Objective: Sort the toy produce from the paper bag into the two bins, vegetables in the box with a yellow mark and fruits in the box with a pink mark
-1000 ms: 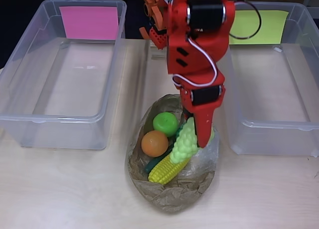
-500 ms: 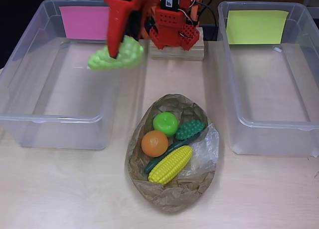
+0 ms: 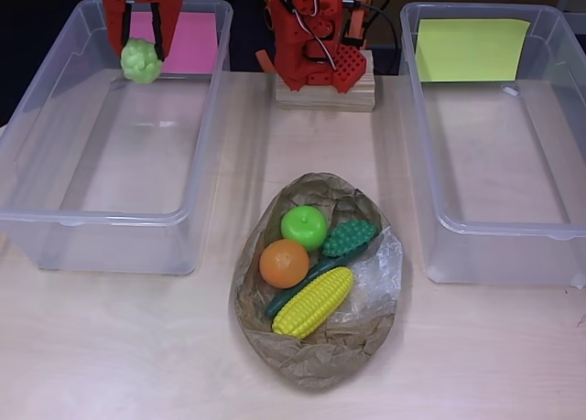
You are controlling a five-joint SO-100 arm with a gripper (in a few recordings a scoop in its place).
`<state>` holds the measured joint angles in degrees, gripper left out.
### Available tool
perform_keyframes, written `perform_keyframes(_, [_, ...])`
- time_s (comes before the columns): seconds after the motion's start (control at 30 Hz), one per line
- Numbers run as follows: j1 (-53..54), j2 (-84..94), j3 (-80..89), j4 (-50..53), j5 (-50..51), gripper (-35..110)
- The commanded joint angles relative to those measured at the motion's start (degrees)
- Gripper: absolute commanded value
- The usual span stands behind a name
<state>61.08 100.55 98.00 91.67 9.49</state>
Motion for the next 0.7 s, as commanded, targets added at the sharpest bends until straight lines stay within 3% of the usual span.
perform_keyframes(0.0, [3.34,-3.08,-0.26,-1.49,-3.08,20])
perform_keyframes(0.33, [-0.79,-6.77,-0.97,-3.52,-6.86,39])
perform_keyframes(0.67, [-9.05,5.45,-3.6,-0.62,-10.46,55])
